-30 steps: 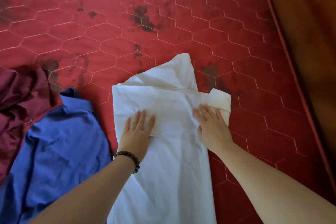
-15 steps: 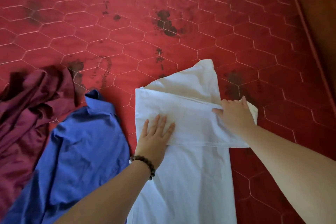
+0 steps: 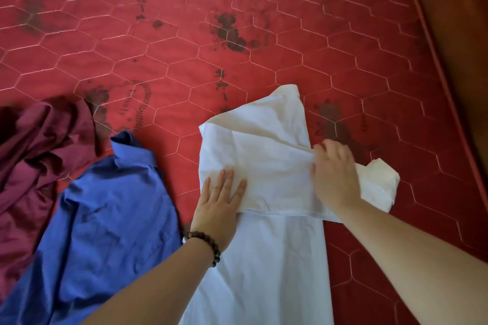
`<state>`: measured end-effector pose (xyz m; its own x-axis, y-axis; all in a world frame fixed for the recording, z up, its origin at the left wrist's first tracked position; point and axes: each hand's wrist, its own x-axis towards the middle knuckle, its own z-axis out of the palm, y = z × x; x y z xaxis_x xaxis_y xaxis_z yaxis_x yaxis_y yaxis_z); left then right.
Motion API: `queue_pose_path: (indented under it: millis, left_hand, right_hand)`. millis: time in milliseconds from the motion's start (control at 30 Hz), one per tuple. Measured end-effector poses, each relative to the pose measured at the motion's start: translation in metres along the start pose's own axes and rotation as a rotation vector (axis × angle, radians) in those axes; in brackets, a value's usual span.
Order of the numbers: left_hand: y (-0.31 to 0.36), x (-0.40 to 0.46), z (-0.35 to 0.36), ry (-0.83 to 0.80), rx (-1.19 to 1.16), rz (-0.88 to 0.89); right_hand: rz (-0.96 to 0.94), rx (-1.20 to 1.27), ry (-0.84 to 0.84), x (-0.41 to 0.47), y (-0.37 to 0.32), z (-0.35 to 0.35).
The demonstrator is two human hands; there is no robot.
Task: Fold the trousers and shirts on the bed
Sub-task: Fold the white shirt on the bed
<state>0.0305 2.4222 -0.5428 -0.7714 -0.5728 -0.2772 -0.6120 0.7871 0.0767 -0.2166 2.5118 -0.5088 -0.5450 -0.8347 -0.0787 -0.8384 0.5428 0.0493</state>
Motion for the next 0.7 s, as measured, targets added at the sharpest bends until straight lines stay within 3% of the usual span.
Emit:
queue_pose_path:
  millis: [100,167,267,333,467,567,700]
  left_hand:
    - [0.002,0.003,0.002,-0.01,-0.005,0.037]
    - [0.004,0.003,0.001,-0.046,0.009,0.046]
    - [0.004,-0.001,-0.003,-0.07,-0.029,0.088]
    - [0.003,0.001,-0.015,-0.021,-0.135,0.098]
    - [-0.01,0.033,-0.036,0.331,-0.313,-0.031]
    - [-0.027,0.051,-0.035,0.231,-0.253,-0.177]
    - [-0.03,0.042,-0.014,0.063,-0.135,0.003]
  right_hand:
    - [-0.266,0.122,0.013,-0.013,-0.049,0.005]
    - [-0.37,0.175,-0.087,-0.019,-0.075,0.014]
    - [-0.276,0.155,-0.229,-0.025,-0.082,0.032]
    - [-0.135,0.154,-0.21,-0.029,-0.074,0.039]
    - [-0.012,0.224,-0.093,-0.025,-0.072,0.034]
    - [-0.049,0.234,0.037,-0.009,-0.076,0.026]
    - [-0.126,0.214,-0.032,0.023,-0.084,0.019]
